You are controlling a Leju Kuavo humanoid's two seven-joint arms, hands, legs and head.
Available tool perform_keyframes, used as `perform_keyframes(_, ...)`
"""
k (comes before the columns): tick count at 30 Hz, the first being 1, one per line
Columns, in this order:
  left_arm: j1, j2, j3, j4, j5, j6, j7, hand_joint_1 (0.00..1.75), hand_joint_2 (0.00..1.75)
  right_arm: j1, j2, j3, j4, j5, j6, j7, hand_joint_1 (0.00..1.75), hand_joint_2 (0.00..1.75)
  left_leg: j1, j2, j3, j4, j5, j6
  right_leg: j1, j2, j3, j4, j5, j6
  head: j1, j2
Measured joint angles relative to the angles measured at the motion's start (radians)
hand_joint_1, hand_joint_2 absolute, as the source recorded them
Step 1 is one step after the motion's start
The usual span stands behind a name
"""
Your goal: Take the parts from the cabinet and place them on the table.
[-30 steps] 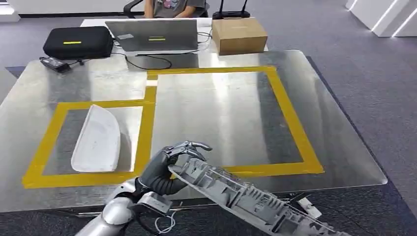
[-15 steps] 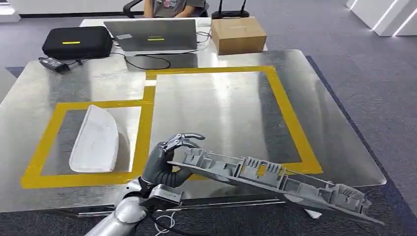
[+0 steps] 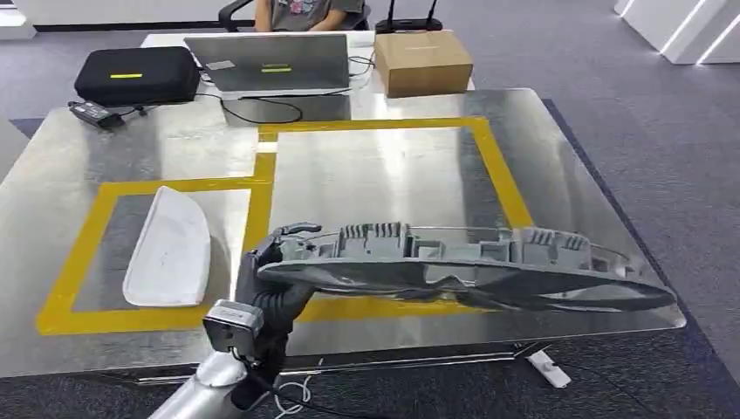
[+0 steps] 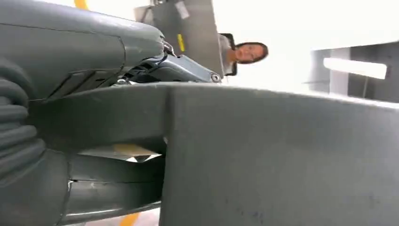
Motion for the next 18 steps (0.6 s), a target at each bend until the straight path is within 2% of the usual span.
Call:
perform_keyframes(9,0.000,0.000,0.003,0.006,-0.003,0.095,-0.073,1.75,1.75,-0.002,0.000,-0.001,0.000,0.019,0.001,-0.007,0.00,0.00,0.000,0.000,0.000,0.000,0.000,0.000,0.000,0.000,0.000,0.000,0.000,0.000,0.000,0.000)
perform_keyframes(15,-0.002,0.004,-0.013,0.028,-0.213,0.197,-0.087,1.75,1.75,-0.004,0.000,-0.001,0.000,0.030,0.016,-0.009,0.00,0.00,0.000,0.000,0.000,0.000,0.000,0.000,0.000,0.000,0.000,0.000,0.000,0.000,0.000,0.000)
perform_keyframes(18,-0.002,0.007,-0.028,0.044,-0.227,0.209,-0.087,1.75,1.75,-0.004,0.000,-0.001,0.000,0.032,0.018,-0.009,0.00,0.00,0.000,0.000,0.000,0.000,0.000,0.000,0.000,0.000,0.000,0.000,0.000,0.000,0.000,0.000)
